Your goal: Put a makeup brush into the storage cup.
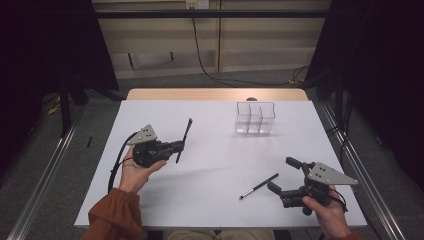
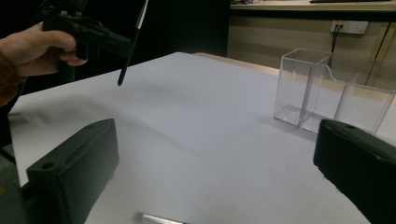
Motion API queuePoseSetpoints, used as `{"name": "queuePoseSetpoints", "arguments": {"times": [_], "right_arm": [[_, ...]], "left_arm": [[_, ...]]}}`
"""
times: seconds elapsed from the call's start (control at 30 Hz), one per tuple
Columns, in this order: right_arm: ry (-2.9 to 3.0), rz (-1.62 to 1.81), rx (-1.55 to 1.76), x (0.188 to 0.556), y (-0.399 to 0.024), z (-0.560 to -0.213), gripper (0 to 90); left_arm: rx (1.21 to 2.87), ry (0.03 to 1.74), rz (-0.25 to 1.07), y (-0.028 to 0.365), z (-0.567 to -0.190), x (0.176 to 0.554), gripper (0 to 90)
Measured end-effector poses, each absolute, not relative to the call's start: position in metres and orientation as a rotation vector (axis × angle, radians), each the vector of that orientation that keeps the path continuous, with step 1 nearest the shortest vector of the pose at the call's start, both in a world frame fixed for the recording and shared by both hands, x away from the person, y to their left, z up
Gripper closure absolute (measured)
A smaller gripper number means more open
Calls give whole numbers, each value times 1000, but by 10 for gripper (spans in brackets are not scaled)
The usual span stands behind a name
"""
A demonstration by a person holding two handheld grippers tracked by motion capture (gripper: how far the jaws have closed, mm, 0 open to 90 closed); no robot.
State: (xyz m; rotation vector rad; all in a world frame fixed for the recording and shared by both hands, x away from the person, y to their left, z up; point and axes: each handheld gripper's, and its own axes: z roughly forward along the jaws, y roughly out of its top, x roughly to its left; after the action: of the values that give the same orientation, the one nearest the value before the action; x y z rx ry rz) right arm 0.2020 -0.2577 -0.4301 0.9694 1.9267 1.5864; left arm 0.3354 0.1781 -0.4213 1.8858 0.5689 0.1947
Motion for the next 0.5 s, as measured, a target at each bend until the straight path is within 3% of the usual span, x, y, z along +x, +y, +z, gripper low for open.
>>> {"name": "queuePoseSetpoints", "arguments": {"times": [0.5], "right_arm": [[2006,1634,901,231,-222,-417,2]], "left_arm": [[1852,547,147,170,-425,310,847]]}}
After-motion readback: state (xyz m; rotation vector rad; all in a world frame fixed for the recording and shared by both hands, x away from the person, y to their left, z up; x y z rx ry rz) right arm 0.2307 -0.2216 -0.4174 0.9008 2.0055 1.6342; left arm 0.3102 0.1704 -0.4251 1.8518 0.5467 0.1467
